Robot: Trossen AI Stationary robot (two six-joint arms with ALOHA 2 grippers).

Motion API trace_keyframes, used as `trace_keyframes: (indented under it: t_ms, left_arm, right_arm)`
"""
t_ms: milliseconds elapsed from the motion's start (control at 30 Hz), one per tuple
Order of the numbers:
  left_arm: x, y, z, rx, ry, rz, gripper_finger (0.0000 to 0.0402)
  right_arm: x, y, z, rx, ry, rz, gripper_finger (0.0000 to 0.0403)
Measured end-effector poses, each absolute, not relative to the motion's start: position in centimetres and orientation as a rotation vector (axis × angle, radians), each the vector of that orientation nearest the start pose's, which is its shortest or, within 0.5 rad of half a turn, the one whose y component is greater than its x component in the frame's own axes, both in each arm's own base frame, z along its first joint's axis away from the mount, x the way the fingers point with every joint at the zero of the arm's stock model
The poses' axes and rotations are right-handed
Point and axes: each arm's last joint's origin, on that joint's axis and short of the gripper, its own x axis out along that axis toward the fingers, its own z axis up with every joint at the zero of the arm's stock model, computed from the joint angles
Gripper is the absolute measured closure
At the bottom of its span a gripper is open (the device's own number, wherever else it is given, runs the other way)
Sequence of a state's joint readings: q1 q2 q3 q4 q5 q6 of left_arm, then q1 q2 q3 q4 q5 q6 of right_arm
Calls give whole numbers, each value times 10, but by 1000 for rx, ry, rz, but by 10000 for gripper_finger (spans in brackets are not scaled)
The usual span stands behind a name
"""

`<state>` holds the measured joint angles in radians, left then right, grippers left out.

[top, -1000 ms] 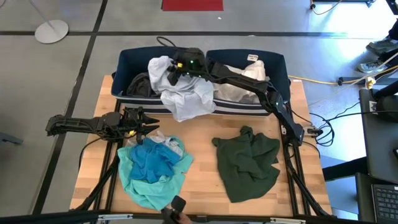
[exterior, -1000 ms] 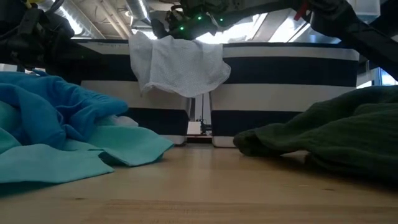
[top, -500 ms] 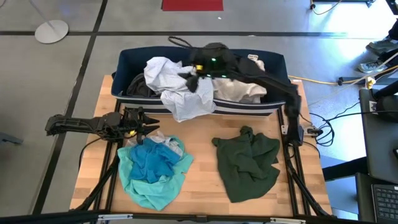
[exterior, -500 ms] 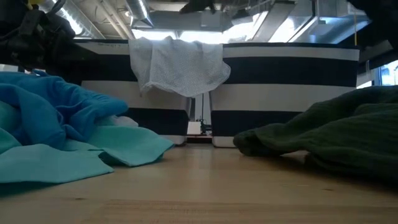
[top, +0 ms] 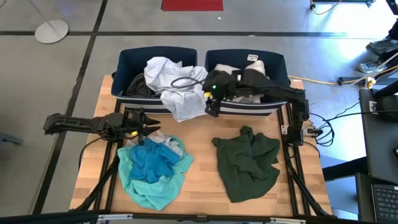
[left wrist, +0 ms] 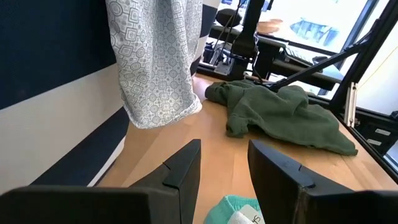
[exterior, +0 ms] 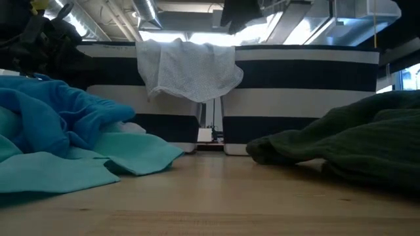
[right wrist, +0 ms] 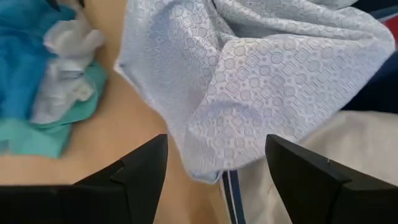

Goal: Sort clothes
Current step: Put the blue patterned shirt into the left blue laundry bin

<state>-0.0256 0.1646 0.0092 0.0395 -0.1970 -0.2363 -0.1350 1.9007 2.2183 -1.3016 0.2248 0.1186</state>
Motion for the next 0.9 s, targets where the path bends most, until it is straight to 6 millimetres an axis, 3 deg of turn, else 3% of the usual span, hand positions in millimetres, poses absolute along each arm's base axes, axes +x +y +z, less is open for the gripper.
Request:
trace_keyframes:
  t_ms: [233,433,600,733,900]
  left_arm:
    - [107,3,157,-227,96,184,276]
    - [107,3,157,-228,96,185,276]
    - [107,3,157,-228,96,185,276]
    - [107,3,157,-227,96,185,276]
    - [107,3,157,-226,96,185,276]
  right_arm:
    - [394,-63,370,-54,910,-404,134]
    - [408,-67,361,-173,808,-454,134]
    - [408,-68,355,-206,833,-461,139]
    - [408,-69,351,-220,843,-488,187]
    - [408,-67,358,-211,820,-471,296]
